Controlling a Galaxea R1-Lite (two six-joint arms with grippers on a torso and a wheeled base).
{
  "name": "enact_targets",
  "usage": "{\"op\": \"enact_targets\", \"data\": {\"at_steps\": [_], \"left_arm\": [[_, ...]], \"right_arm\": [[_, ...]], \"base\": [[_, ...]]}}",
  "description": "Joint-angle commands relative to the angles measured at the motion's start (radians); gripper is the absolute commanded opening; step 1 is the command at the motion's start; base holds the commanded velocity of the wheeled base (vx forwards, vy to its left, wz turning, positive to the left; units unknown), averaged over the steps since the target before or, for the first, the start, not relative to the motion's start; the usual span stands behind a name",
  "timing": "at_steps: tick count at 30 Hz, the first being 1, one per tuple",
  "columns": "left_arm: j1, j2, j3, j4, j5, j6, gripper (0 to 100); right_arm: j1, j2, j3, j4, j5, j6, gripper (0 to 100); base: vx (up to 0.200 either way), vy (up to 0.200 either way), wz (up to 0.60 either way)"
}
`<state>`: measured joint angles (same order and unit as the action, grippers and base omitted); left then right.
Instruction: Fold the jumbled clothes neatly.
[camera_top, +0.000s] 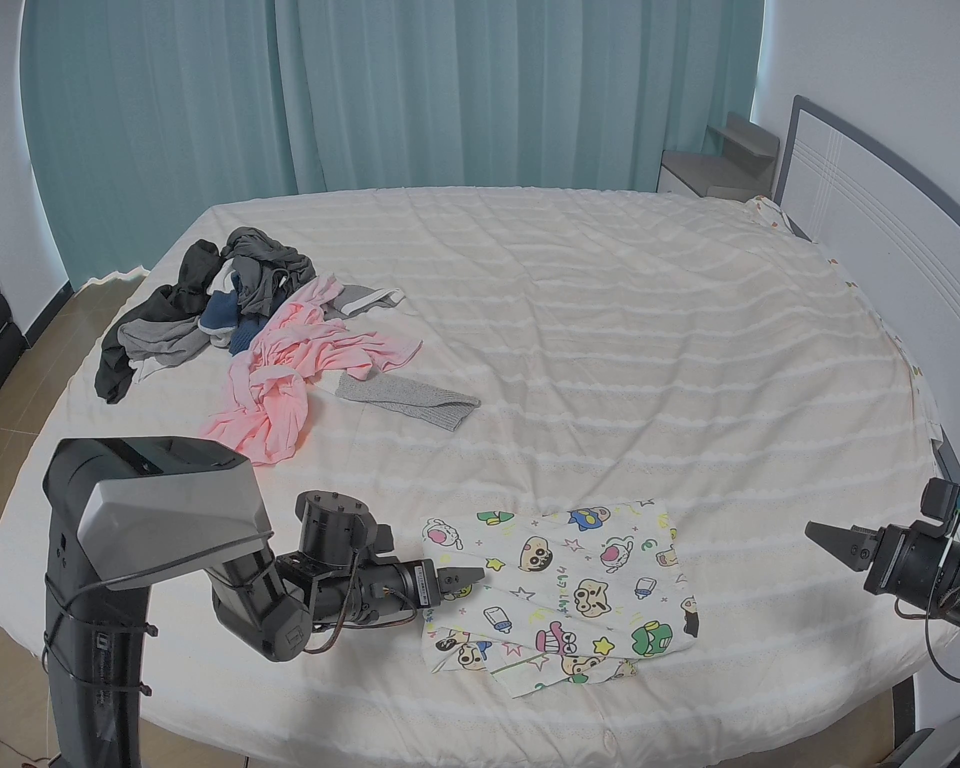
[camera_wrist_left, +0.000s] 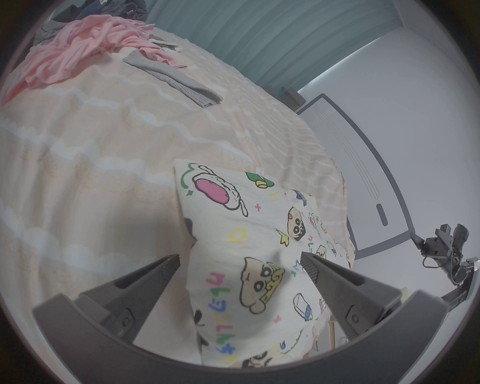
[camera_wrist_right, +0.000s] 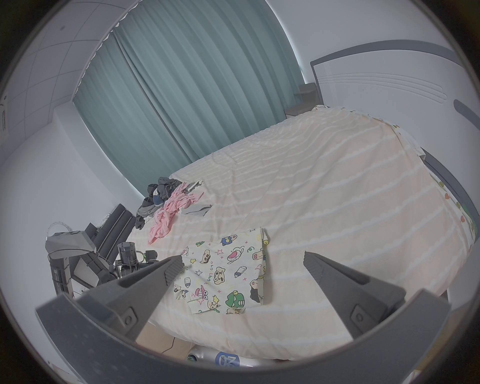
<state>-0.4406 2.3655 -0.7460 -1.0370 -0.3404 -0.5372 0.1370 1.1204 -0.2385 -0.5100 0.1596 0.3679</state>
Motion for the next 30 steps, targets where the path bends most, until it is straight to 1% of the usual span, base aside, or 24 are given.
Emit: {"op": "enact_targets", "data": {"at_steps": [1,9,12,13,24,27,30], "left_arm": [[-0.015,0.063,-0.052,0.002,0.0,-0.003,100],[-0.041,0.086,-0.084,0.0,0.0,-0.006,100],[-0.047,0.086,-0.089,-0.001,0.0,-0.021,100],[-0.049,0.086,-0.089,-0.001,0.0,-0.024,0],[-0.047,0.087,-0.085,-0.003,0.003,-0.029,0],[-0.044,0.073,-0.058,-0.011,0.006,-0.029,0],[-0.029,0.024,0.013,-0.046,0.009,-0.029,0]], "right_arm": [[0.001,-0.002,-0.001,-0.001,0.0,-0.001,100],[0.003,-0.002,0.001,-0.001,0.001,-0.004,100],[0.003,-0.002,0.001,-0.001,0.001,-0.004,100],[0.003,-0.002,0.001,-0.001,0.001,-0.004,100],[0.003,-0.004,0.001,-0.001,0.003,-0.004,100],[0.003,-0.004,0.002,0.001,0.003,-0.004,100],[0.003,-0.004,0.002,-0.001,0.005,-0.003,100]], "base": [[0.0,0.0,0.0],[0.0,0.0,0.0],[0.0,0.0,0.0],[0.0,0.0,0.0],[0.0,0.0,0.0],[0.0,0.0,0.0],[0.0,0.0,0.0]]}}
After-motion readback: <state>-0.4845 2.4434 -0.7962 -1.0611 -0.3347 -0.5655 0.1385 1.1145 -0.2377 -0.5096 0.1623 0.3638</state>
